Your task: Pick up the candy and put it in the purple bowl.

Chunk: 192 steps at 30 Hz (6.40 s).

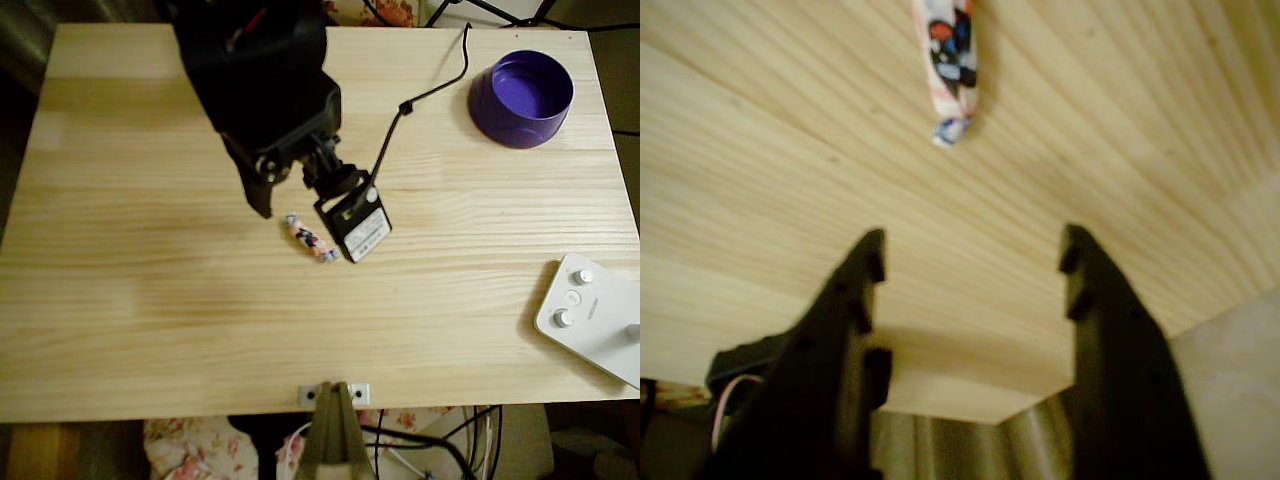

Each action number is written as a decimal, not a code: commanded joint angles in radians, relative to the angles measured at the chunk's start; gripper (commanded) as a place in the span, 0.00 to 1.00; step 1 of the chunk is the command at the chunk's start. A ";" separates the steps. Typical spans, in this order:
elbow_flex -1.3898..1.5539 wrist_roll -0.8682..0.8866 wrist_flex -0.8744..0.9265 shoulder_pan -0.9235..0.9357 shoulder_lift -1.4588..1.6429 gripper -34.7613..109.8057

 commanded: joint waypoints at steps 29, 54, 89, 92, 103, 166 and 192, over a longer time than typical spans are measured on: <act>-0.146 0.100 -0.087 -0.091 -0.245 0.42; -0.014 0.087 -0.245 -0.087 -0.314 0.42; 0.034 0.037 -0.342 -0.040 -0.371 0.41; 0.034 0.034 -0.334 -0.031 -0.368 0.40; 0.025 0.028 -0.304 -0.008 -0.341 0.35; -0.284 0.067 0.339 -0.103 0.328 0.29; -0.440 0.219 0.400 -0.761 0.416 0.29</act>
